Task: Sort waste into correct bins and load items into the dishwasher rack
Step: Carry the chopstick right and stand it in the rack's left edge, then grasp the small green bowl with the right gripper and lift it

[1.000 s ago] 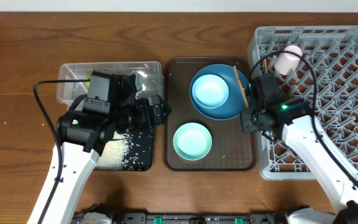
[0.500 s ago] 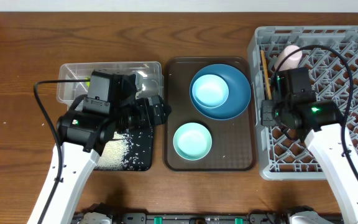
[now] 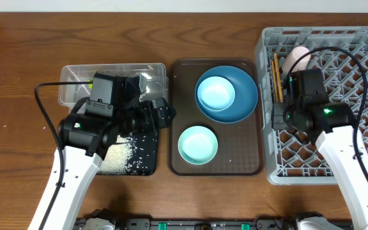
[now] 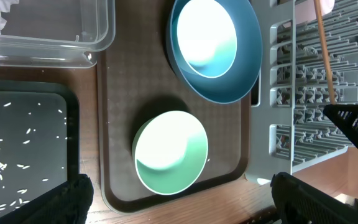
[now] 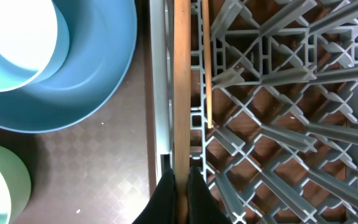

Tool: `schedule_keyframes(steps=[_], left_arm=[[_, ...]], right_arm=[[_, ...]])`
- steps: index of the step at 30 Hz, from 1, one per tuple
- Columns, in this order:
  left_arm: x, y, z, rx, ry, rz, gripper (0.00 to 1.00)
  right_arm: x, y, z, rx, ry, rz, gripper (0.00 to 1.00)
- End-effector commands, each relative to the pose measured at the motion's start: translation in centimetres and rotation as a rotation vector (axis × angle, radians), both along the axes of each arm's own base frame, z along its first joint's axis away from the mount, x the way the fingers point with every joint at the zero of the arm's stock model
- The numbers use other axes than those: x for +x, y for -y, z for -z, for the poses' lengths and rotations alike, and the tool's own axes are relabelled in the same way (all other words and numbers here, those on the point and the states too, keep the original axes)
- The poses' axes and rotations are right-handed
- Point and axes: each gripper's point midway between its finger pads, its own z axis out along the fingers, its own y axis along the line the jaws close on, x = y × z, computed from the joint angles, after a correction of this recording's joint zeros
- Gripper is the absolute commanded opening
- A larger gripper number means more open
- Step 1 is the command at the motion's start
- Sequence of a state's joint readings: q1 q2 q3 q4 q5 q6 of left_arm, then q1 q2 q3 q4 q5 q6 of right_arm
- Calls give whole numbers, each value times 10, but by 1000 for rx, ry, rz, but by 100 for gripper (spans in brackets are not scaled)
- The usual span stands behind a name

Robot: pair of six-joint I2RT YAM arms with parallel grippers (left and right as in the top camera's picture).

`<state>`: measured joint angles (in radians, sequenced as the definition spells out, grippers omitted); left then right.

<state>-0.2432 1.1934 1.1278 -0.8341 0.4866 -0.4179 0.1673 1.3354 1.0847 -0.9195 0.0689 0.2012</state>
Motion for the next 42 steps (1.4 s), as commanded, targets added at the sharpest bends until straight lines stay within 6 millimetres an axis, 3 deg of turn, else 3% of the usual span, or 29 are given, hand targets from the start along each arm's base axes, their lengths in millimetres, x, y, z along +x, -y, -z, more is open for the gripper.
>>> schedule_keyframes(steps=[1,12,19,22,28,35,42], left_arm=[[1,-2,2,12,-1,-3,94],[1,-2,2,12,-1,-3,94],[1,-2,2,12,-1,-3,94],[1,-2,2,12,-1,-3,94],[1,-2,2,12,-1,-3,94],[1,-2,2,12,-1,-3,94],[1,-2,2,12,-1,-3,94]], right_arm=[[4,5,3,-15,-12,7,1],[7,10,14,-44,-47,9,4],[7,13,14,-53,-47,17,35],[6,13,14,-53,-50,17,43],[5,9,15,-31,-53,8,46],[0,-44,10,238,-73,-160,53],[-20,-113,-19,589,-77,-413,73]])
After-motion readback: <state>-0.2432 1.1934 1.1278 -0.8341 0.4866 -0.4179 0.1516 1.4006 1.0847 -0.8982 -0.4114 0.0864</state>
